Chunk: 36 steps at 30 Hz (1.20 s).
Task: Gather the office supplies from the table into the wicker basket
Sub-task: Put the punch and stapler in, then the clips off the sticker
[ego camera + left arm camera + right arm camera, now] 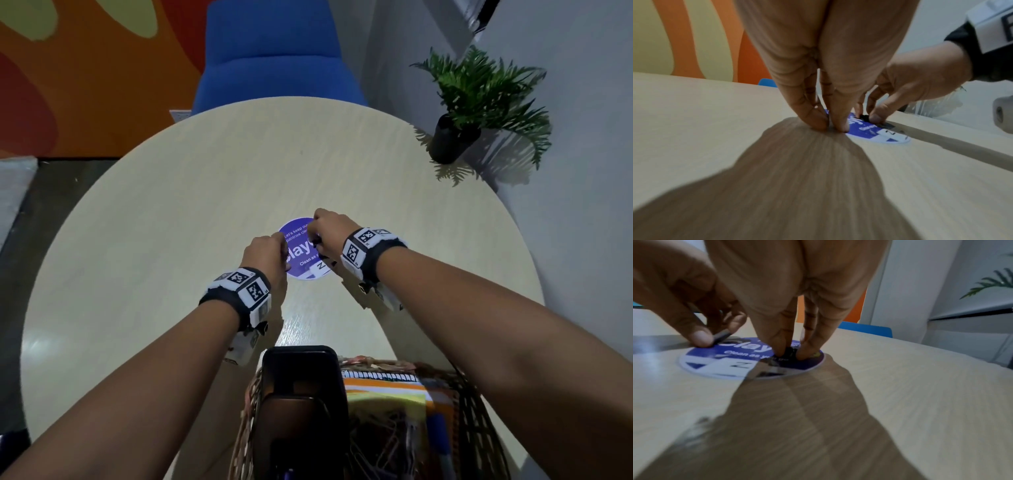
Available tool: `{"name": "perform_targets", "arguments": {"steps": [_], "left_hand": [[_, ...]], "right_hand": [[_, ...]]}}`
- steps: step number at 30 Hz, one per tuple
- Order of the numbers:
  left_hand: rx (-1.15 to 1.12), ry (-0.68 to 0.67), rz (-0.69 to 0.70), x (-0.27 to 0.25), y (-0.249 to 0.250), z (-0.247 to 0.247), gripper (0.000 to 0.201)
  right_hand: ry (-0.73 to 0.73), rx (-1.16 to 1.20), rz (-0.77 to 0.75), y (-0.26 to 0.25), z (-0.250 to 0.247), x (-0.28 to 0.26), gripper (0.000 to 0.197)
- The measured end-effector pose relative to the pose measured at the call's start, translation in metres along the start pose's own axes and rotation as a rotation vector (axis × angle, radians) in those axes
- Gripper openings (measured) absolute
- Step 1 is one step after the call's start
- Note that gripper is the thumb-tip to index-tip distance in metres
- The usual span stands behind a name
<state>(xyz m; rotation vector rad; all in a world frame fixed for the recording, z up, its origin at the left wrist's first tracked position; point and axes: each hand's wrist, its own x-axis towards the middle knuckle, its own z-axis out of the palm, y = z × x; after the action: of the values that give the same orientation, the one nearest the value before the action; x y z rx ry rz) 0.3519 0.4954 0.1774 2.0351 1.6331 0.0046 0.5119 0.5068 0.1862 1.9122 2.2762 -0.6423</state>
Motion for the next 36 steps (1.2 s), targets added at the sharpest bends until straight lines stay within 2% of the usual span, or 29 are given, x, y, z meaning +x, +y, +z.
{"name": "perform_targets", "arguments": {"steps": [3,6,10,13,17,20,26,31,36], "left_hand": [[-0.126,-0.027,-0.033,-0.012,-0.007,-0.007,0.016],[-0.244,0.019,-0.032,-0.030,-0.011,-0.021,0.009],[-0.307,0.115,0.095,-0.070,-0.003,-0.055,0.013],[-0.430,0.126,0.139,-0.107,0.008,-0.078,0.013],[-0.478,0.116,0.226,-0.159,0.032,-0.091,0.012],[-0.490,0.099,0.304,-0.197,0.048,-0.081,0.010],[-0.444,-0.036,0.450,-0.253,0.062,-0.024,0.011],[-0.371,-0.135,0.557,-0.283,0.070,0.005,0.031],[-0.364,-0.024,0.588,-0.294,0.060,-0.005,0.031]], "right_hand": [[-0.039,0.109,0.049,0.005,-0.004,-0.009,0.010],[-0.039,0.245,0.068,0.016,-0.016,-0.027,0.012],[0.071,0.329,0.046,0.021,-0.043,-0.079,0.013],[0.055,0.384,-0.001,0.027,-0.058,-0.125,0.013],[0.057,0.455,-0.009,0.028,-0.056,-0.188,0.013],[0.050,0.556,-0.012,0.022,-0.044,-0.234,0.011],[0.033,0.630,0.008,0.004,-0.005,-0.300,0.017],[0.074,0.612,0.041,-0.007,0.019,-0.326,0.017],[0.101,0.530,0.054,-0.017,0.031,-0.349,0.020]]}}
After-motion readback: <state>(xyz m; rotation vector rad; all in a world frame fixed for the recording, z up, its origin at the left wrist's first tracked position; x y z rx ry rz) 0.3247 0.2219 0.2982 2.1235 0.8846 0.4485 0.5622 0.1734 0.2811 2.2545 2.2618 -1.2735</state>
